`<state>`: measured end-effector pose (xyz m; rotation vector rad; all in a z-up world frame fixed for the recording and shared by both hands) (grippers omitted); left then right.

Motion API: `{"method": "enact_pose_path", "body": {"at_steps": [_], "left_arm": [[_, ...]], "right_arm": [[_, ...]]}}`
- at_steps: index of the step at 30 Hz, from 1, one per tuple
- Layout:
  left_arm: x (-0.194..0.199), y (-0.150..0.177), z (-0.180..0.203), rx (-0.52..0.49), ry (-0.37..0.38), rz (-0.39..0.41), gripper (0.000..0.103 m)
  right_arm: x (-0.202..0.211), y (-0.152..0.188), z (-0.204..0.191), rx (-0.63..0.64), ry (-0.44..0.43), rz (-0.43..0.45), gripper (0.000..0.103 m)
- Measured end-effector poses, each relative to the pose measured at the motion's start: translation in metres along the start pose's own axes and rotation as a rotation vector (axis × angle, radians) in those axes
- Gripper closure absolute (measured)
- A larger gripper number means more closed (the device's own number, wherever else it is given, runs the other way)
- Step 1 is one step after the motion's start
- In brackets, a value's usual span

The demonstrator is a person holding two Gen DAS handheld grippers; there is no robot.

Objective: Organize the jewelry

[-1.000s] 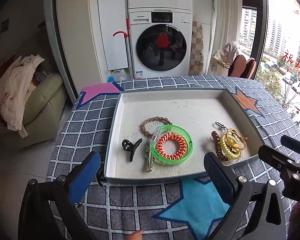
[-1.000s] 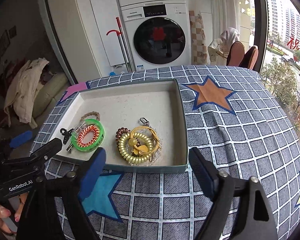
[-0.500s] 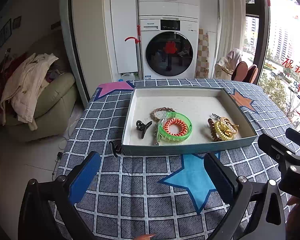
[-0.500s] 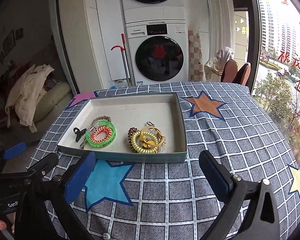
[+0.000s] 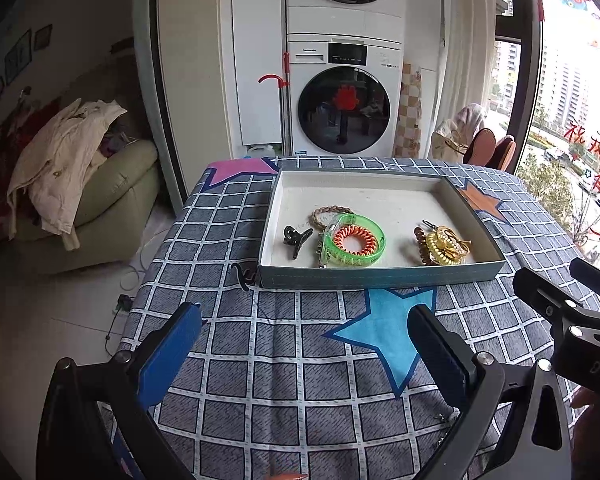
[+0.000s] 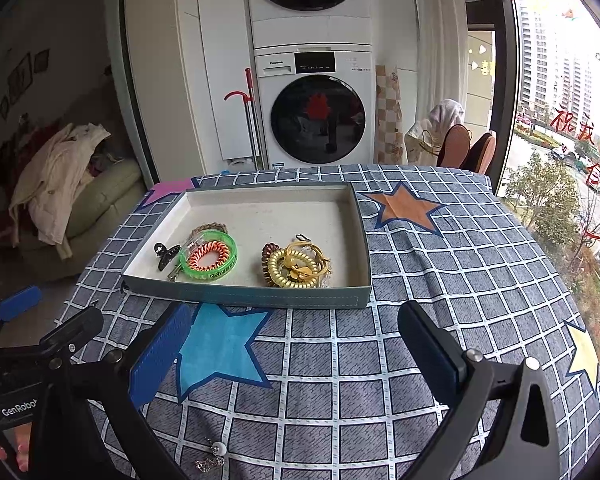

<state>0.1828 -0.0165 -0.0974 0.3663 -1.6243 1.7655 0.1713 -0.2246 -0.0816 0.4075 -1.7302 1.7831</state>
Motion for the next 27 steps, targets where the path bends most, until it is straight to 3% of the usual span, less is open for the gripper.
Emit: {"method": "enact_pose_path", "body": {"at_steps": [27], "left_arm": [[0.0023,0.0073,0.0034,-0.026,-0.038,-0.005,0.0]], "right_arm": [[0.0067,0.0038,0.0073,0.01,0.044,0.012,0.0]]}}
Point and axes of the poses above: each gripper's, at about its wrist camera, not at the fingertips, and x roughly against the way its jaws point, z to its right, y to its underside, the point moved 9 cm from there along -x, roughly the way its jaws point, and after that the axes turned 15 degrees about y, right-handed, at the moved point
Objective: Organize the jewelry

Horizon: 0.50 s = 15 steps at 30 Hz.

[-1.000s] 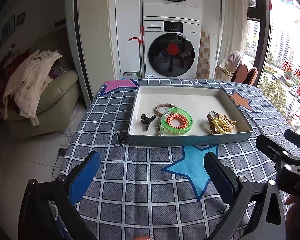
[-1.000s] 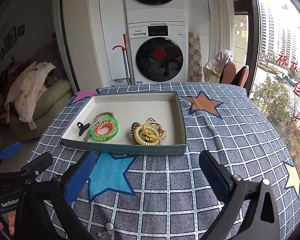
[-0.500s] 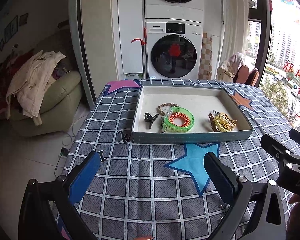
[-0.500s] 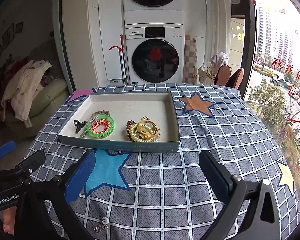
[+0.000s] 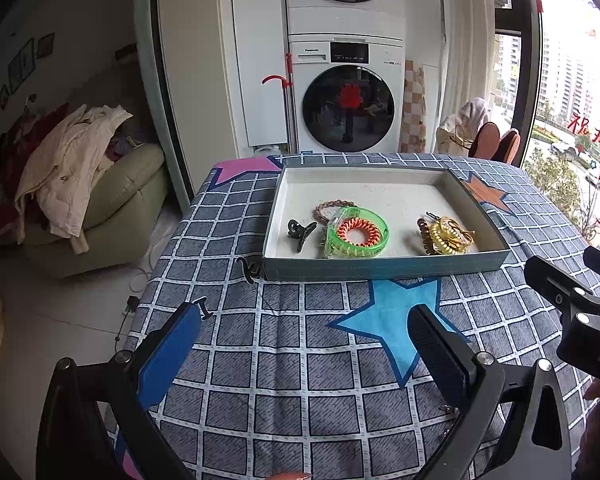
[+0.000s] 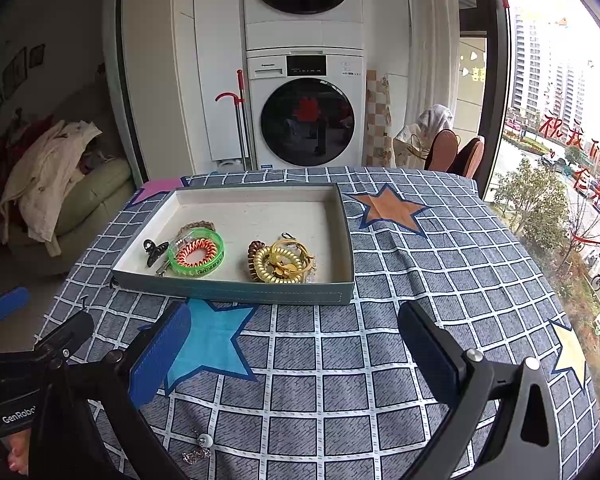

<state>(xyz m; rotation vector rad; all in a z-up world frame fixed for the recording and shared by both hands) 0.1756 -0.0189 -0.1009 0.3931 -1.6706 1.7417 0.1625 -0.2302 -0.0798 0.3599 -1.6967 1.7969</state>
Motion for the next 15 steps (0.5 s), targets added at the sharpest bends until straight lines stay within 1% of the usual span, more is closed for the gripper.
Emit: {"method": "enact_pose_path", "body": {"at_steps": [15], "left_arm": [[0.0002,0.0007,-0.0001,0.001,0.0,-0.003,0.0]], "right_arm": [[0.0005,0.0003,0.0013,-0.002,0.005,-0.002,0.0]]}}
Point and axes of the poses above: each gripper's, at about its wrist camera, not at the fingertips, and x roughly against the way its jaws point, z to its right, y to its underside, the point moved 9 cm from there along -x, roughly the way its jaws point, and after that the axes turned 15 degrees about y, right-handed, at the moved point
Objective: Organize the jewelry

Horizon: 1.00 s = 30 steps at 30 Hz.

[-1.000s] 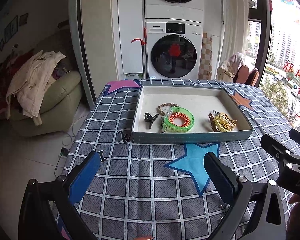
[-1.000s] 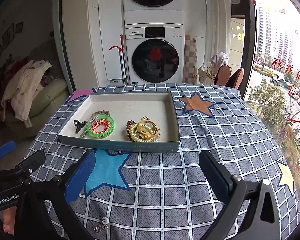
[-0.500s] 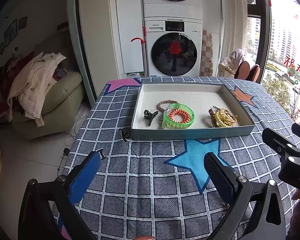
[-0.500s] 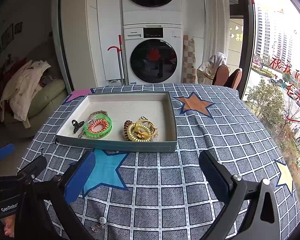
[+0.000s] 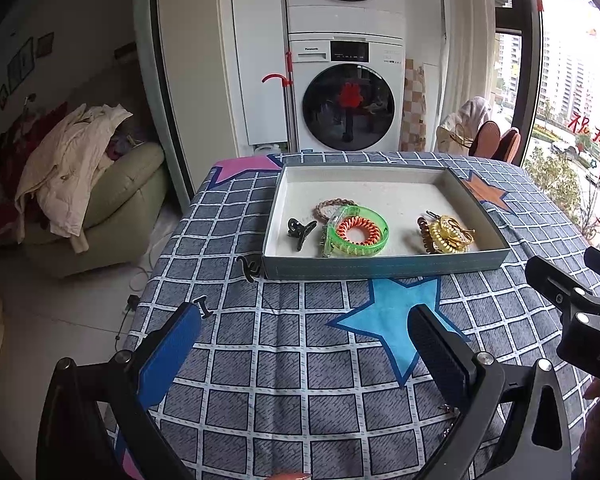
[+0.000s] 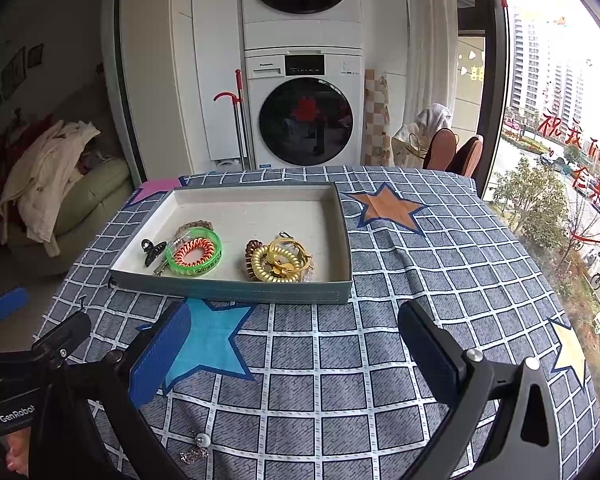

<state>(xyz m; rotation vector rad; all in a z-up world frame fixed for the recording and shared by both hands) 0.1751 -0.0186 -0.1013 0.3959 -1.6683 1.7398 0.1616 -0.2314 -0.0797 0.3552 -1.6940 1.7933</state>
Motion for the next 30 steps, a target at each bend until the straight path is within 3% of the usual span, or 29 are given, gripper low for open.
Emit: {"method": "enact_pose_path", "body": {"at_steps": [30], "left_arm": [[-0.0012,0.0015,-0.0026,0.007,-0.006,-0.009,0.0]], "right_arm": [[-0.0009,-0.0004,0.0009,-0.003,0.002,0.002,0.0]]}}
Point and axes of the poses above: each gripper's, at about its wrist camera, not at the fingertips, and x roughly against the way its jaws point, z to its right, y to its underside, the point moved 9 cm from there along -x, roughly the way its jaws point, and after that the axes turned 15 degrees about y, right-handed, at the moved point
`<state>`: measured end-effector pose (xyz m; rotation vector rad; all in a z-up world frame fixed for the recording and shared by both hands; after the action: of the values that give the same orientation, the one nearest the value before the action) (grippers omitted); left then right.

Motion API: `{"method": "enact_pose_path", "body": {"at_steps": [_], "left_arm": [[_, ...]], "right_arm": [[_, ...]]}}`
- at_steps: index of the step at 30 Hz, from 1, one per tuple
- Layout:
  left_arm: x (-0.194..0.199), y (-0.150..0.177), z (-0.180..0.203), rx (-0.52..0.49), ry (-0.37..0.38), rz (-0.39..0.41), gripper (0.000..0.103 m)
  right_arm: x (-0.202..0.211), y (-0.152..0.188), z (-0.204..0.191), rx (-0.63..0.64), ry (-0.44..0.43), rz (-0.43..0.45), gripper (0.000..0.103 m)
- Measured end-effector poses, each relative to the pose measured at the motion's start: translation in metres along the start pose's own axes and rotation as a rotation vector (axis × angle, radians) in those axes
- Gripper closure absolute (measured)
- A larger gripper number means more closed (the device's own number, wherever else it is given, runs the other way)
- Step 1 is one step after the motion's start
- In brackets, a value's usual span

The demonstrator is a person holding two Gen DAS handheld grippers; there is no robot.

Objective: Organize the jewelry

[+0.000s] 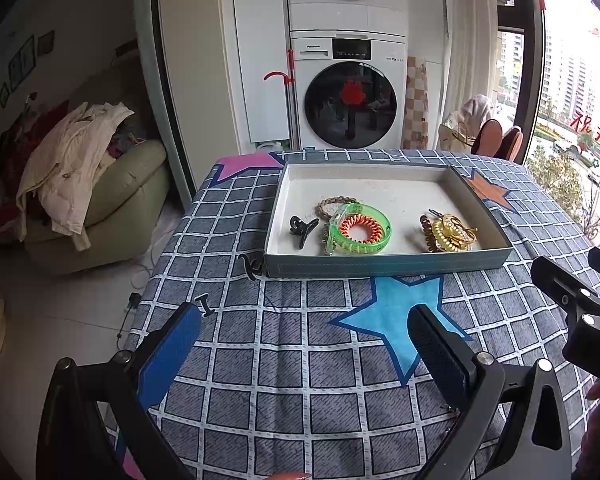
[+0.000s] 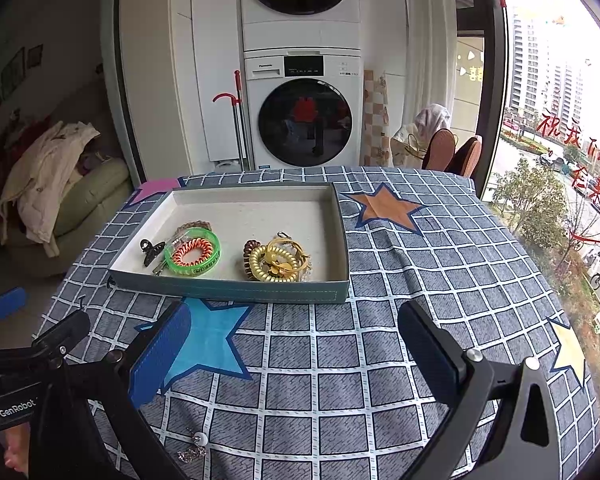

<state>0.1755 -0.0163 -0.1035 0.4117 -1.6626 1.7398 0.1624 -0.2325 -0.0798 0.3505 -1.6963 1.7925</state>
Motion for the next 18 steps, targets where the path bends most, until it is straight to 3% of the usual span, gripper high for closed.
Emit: {"method": "enact_pose_path", "body": {"at_steps": [18], "left_arm": [[0.0004,0.0008,0.0014,-0.008,0.001,-0.005,0.0]], "right_arm": [[0.0019,-0.0008,-0.0008,0.007,-0.002,0.006,0.0]]}}
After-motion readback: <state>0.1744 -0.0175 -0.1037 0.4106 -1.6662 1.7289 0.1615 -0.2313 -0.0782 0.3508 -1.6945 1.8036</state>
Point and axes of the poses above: each gripper's, at about its wrist camera, not at the fingertips, and x roughly against the way its jaws point, z to its right, y to its underside, the point moved 9 cm from there along -x, roughly the way its jaws point, and after that the axes turned 15 degrees about y, right-handed, at the moved point
